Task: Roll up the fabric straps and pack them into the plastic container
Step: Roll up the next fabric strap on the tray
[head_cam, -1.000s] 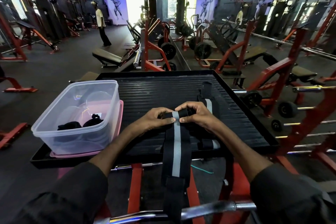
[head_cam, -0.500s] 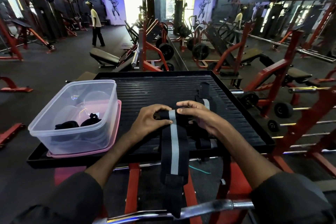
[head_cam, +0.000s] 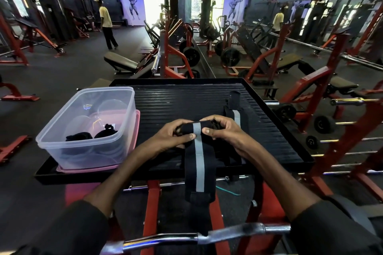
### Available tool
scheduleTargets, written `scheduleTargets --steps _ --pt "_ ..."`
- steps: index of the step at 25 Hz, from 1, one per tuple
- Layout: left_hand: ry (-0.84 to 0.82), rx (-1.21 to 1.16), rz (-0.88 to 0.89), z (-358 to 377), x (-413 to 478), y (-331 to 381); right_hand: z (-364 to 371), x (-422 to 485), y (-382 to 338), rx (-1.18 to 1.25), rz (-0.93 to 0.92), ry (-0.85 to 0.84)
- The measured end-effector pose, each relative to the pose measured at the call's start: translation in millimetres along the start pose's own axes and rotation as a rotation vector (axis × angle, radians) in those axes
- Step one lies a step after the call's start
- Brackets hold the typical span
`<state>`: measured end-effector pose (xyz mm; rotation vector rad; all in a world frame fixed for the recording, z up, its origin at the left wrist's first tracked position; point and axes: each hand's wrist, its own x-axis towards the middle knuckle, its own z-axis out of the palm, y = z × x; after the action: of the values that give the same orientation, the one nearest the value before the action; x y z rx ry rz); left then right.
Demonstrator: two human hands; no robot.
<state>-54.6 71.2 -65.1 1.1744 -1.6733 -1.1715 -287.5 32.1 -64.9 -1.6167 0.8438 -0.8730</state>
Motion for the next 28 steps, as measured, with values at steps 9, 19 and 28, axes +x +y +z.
scheduleTargets --steps 9,19,28 --pt "0.024 -0.007 0.062 5.4 -9.5 -6.3 -0.2 -7.4 4.3 0.008 -0.124 -0.023" --pt "0.251 0.256 0.305 11.4 -18.9 -2.8 4.1 -5.9 -28.3 0.257 0.216 -0.077" --pt "0.188 0.377 0.402 5.3 -22.3 -5.5 1.3 -16.7 -23.0 -0.033 0.303 -0.24"
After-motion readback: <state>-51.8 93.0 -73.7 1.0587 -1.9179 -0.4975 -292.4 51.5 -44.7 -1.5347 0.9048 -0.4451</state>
